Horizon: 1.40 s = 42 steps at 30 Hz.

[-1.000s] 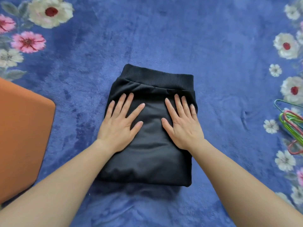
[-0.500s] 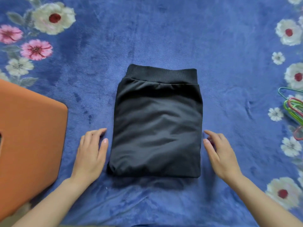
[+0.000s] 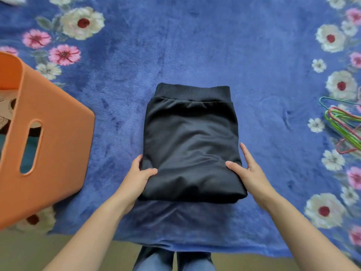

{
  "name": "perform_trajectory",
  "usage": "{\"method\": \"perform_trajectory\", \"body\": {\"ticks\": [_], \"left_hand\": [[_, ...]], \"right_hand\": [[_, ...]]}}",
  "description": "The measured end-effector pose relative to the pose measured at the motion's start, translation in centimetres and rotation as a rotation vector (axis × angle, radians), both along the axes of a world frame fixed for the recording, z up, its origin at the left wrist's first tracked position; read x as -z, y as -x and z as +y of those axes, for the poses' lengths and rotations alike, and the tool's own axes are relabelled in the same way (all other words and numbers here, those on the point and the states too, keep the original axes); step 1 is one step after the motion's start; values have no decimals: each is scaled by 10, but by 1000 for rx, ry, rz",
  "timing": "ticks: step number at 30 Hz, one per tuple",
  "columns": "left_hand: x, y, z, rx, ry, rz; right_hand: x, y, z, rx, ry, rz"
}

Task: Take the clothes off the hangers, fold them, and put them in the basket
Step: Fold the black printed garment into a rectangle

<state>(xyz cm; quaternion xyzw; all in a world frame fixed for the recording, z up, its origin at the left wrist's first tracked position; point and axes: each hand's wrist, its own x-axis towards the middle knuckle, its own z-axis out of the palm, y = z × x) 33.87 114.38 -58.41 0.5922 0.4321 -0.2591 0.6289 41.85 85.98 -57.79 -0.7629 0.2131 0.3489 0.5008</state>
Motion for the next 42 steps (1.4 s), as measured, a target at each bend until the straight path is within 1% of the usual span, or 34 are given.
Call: {"method": "perform_trajectory", "body": {"ticks": [2,4,6,7,9,11,12,13,16,17,18,19,20,22,23,24,25,26,28,30,31,33,35,37,40,42], "left_hand": [[-9,21,0,38,140,28],[-21,38,-3,176,236,26],[-28,46,0,264,261,-21],[-32,47,1,264,288,-46],[-38,41,2,171,376,-52],[-42,25,2,-64,465,22],[-44,15,4,-194,515,50],[-46,2,7,-281,566,58],[-38,-26,24,-405,689,96],[-35,-35,25,-421,654,106],[-32,-41,25,-444,579,110],[-31,-48,21,-436,466,110],[-28,-54,17,-400,299,106],[-22,-62,9,-244,-92,3],[-17,-62,4,-138,-266,-82],[-15,-61,0,-8,-383,-147],[-12,-59,-4,79,-445,-178],[-7,-59,-8,88,-453,-178],[-4,-60,-21,-14,-472,-199],[-4,-66,-32,-98,-606,-249],[-4,-69,-36,-141,-662,-306],[-6,-77,-39,-215,-715,-408],[-2,-89,-35,-220,-751,-459],[8,-103,-30,-178,-777,-440],[27,-121,-24,-120,-768,-306],[35,-127,-22,-97,-802,-247]], "right_hand": [[-12,5,-14,-110,-81,57],[-21,12,-29,-199,-119,160],[-25,15,-37,-241,-111,272],[-28,13,-37,-219,-115,326],[-29,3,-35,-144,-153,398],[-31,-10,-29,-52,-184,433],[-29,-18,-26,19,-178,435],[-29,-27,-22,102,-144,433],[-25,-52,-12,252,-108,467],[-23,-60,-9,298,-119,468],[-21,-65,-7,347,-129,450],[-19,-69,-7,370,-107,398],[-17,-72,-6,360,-43,313],[-15,-74,-2,276,88,73],[-15,-74,2,232,98,-49],[-16,-73,8,187,65,-142],[-17,-70,16,144,31,-194],[-16,-68,24,97,17,-219],[-9,-65,36,40,82,-262],[-3,-66,45,42,194,-325],[-2,-68,48,45,240,-367],[-1,-73,48,71,292,-452],[1,-81,45,125,313,-485],[8,-91,43,133,340,-457],[24,-107,47,62,440,-320],[33,-113,52,26,523,-294]]}}
